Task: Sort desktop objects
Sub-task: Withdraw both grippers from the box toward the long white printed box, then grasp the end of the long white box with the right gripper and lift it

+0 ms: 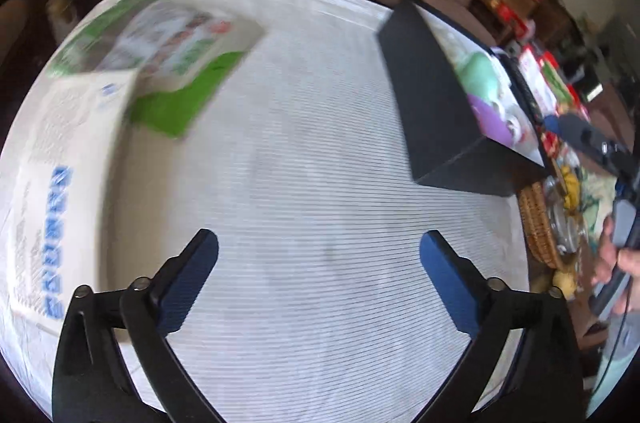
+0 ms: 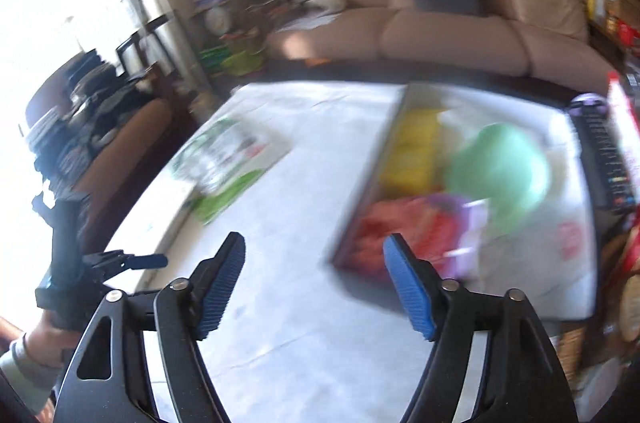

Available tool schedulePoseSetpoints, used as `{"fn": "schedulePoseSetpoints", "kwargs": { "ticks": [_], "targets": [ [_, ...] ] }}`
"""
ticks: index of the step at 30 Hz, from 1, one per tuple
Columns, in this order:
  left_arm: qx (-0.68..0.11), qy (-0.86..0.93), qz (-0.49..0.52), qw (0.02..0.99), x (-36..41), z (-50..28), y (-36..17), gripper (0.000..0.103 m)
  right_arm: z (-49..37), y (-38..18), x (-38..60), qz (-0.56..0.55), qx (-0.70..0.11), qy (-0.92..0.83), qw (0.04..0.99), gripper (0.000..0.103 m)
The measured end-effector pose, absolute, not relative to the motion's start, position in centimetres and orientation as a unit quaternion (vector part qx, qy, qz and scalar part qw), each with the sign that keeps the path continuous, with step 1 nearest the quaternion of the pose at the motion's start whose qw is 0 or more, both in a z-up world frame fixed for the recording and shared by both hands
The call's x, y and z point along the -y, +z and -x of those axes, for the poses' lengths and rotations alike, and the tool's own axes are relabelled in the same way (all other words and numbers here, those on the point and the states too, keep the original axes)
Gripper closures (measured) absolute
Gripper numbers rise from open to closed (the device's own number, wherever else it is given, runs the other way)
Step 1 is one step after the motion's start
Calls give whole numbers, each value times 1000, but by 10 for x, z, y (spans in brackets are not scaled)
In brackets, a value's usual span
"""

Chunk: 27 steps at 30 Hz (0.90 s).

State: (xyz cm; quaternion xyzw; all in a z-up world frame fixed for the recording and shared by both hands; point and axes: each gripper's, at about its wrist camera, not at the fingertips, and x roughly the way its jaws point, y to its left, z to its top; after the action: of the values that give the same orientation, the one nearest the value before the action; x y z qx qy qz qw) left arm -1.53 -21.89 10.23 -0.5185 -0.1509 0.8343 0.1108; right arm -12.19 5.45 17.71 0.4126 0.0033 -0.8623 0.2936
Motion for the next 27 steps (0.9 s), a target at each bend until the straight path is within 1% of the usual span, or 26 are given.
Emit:
{"fn": "schedulePoseSetpoints", "kwargs": {
  "ticks": [3, 7, 10, 13, 18, 20, 22, 27],
  "targets": [
    [168, 842, 509, 62, 277, -2, 94, 0, 106, 158, -13, -425, 2, -848, 316, 24],
    [215, 844, 490, -18, 378, -21, 84, 0, 90, 126, 42, -448, 28, -826, 341, 24],
    [234, 838, 489, -63, 439, -31, 73, 0, 79, 96, 89, -471, 47, -805, 357, 24],
    [231, 828, 504, -82, 473, -35, 57, 0, 70, 65, 136, -493, 72, -784, 370, 24],
    [249, 804, 536, -65, 490, -36, 21, 0, 65, 18, 192, -529, 121, -755, 368, 24],
    [261, 799, 539, -46, 484, -37, 12, 0, 67, 3, 203, -540, 143, -747, 359, 24],
    [255, 806, 533, -31, 475, -37, 11, 0, 67, -8, 211, -547, 158, -743, 351, 24],
    [290, 799, 525, 33, 456, -36, 11, 1, 68, -7, 218, -539, 162, -751, 347, 22]
  ]
}}
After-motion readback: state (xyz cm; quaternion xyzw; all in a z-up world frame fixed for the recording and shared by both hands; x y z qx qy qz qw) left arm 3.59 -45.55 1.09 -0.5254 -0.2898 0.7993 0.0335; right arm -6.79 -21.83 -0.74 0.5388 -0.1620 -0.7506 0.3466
